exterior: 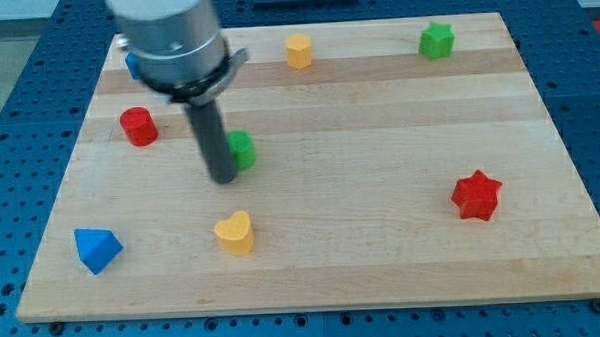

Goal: Slide the green circle to the center right

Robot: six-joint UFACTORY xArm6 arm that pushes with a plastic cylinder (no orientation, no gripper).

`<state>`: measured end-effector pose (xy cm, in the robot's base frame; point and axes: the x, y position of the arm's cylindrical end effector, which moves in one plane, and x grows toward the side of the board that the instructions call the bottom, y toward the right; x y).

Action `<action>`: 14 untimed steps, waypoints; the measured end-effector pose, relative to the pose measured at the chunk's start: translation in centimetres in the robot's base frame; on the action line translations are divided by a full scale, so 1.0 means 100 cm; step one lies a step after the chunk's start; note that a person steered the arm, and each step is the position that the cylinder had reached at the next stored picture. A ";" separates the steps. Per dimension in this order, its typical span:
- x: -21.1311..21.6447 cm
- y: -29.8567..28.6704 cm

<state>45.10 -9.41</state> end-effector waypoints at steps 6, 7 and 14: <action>-0.098 0.015; -0.098 0.015; -0.075 0.067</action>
<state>37.61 -2.73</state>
